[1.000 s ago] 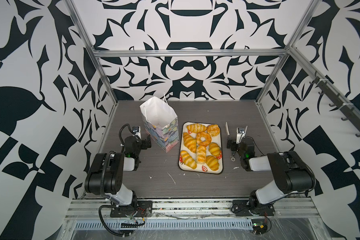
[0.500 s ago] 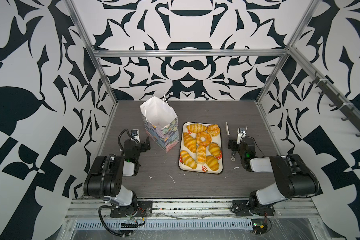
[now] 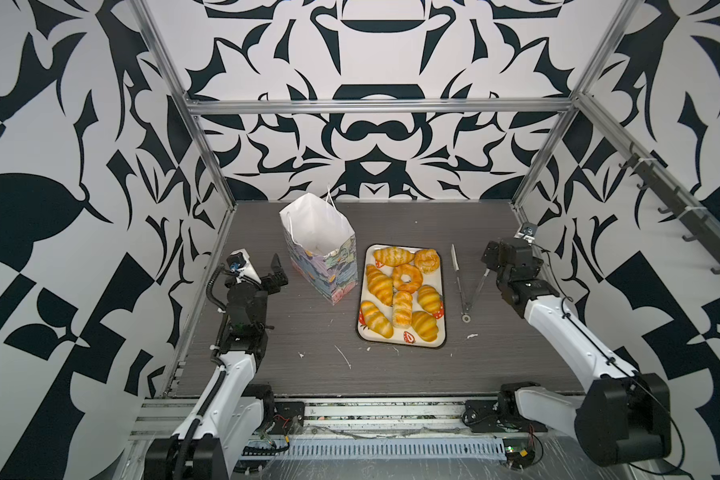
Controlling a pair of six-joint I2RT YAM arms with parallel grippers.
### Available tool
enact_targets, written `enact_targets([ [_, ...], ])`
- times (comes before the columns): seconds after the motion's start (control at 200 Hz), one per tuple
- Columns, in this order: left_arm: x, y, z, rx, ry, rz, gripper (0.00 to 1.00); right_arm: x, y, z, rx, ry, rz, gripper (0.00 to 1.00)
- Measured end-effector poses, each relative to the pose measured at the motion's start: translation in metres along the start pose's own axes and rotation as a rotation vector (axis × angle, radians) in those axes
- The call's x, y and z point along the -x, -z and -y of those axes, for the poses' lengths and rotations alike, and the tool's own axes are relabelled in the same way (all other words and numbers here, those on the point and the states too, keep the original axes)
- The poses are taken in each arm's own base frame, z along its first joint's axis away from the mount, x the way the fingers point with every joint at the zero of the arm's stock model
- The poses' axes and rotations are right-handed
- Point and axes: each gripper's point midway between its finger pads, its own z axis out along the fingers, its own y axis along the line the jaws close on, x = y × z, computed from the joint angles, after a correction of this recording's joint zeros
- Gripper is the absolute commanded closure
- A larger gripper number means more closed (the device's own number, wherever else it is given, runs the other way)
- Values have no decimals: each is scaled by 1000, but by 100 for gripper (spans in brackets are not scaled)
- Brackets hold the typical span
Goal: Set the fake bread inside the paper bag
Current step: 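Raise the left gripper to the paper bag's rim while the right nears the tongs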
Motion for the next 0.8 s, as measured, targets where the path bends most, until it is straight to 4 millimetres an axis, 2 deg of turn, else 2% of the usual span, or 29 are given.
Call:
enact_targets([
  [0.06,3,6,-3,27,54,-23,1,12,10,5,-25,-49,-18,1],
  [0.13,11,13,-3,44,108,-50,1,15,21,11,-41,-101,-42,0],
  [0.195,23,18,0,53,141,-67,1,11,33,17,-32,-124,-70,0],
  [0.395,77,31,20,48,195,-113,1,-4,68,22,87,-93,-113,0],
  [0.53,99,37,39,-12,203,-161,1,-13,76,25,102,-45,-155,1],
  [0.645,106,38,55,-65,190,-223,1,-19,79,27,90,3,-212,4],
  [0.8,115,34,75,-133,143,-306,1,-14,86,22,114,35,-250,6],
])
